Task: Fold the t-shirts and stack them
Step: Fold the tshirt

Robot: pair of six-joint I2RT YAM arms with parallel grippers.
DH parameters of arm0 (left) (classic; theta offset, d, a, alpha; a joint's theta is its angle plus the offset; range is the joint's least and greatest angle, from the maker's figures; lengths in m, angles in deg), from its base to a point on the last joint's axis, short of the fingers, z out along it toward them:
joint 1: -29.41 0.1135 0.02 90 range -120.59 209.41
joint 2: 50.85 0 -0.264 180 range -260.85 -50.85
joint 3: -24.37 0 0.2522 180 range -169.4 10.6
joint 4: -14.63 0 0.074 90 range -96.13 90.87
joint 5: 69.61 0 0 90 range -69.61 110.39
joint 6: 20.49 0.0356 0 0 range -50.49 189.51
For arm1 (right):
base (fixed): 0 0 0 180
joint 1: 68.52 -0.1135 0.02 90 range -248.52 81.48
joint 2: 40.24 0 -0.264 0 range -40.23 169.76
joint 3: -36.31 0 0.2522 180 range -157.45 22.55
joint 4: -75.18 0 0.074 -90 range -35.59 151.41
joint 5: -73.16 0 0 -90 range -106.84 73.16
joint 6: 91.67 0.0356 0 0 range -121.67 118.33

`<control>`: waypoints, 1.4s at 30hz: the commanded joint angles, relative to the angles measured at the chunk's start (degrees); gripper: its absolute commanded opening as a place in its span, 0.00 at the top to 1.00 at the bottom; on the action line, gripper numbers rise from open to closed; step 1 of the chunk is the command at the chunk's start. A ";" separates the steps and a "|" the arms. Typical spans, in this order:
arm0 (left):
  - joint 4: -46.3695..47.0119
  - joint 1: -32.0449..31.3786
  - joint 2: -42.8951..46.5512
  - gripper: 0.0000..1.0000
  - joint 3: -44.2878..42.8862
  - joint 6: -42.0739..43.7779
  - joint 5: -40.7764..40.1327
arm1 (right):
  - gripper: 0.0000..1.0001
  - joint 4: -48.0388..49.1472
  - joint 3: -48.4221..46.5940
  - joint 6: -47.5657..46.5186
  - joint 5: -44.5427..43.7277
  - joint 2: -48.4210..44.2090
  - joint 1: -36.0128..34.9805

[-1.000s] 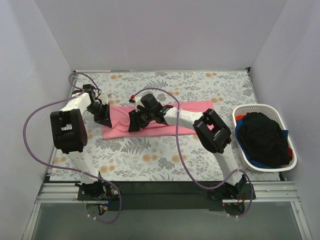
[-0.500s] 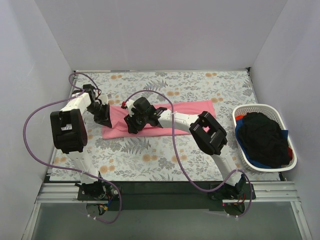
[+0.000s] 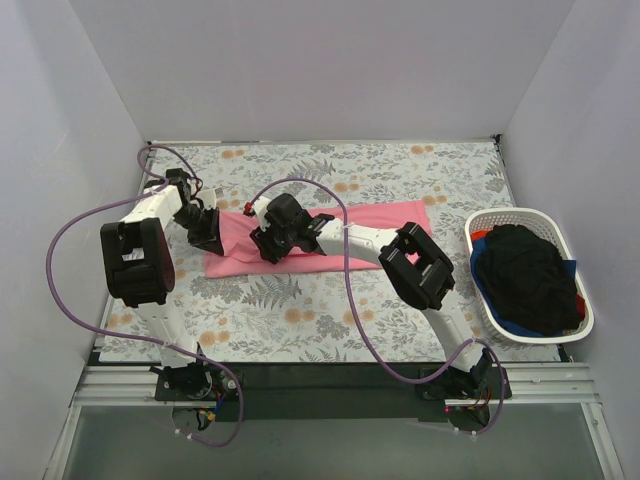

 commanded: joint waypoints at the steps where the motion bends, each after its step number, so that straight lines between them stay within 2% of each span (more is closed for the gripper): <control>1: -0.16 -0.28 0.78 1.00 -1.83 0.60 1.21 | 0.45 1.61 -2.69 -1.13 0.17 -0.50 0.01; 4: -0.42 -0.28 0.60 1.00 -2.27 0.86 1.12 | 0.47 1.69 -2.43 -0.87 2.63 -0.68 -0.08; 7: -0.77 -0.28 0.51 1.00 -3.06 0.77 1.04 | 0.54 2.31 -1.99 -0.87 5.27 -1.38 -0.16; 8: -0.77 -0.28 0.51 1.00 -3.32 0.60 1.04 | 0.60 2.48 -1.90 -1.13 5.80 -1.64 -0.16; 9: -1.12 -0.28 0.43 1.00 -3.67 0.42 1.21 | 0.76 2.48 -1.90 -1.31 6.59 -1.73 -0.16; 10: -1.38 -0.20 0.43 1.00 -4.63 0.42 1.30 | 0.83 2.48 -1.99 -1.57 6.77 -1.65 -0.16; 11: -1.65 -0.28 0.25 1.00 -5.16 0.08 1.47 | 0.94 2.48 -2.34 -2.01 6.77 -1.56 -0.08; 12: -1.82 -0.28 0.08 1.00 -5.78 -0.10 1.65 | 0.99 2.48 -2.34 -2.27 6.51 -1.47 0.01; 27: -2.44 -0.28 -6.43 1.00 -15.98 -2.56 2.18 | 0.99 5.47 -6.82 -3.68 5.72 0.11 5.55; 35: -0.25 -0.28 -8.27 1.00 -18.09 -4.32 1.65 | 0.99 6.97 -9.98 -4.47 6.68 2.83 7.30; 42: -1.82 -0.20 -8.02 1.00 -18.71 -5.46 1.56 | 0.99 7.84 -8.06 -4.74 7.38 1.96 8.36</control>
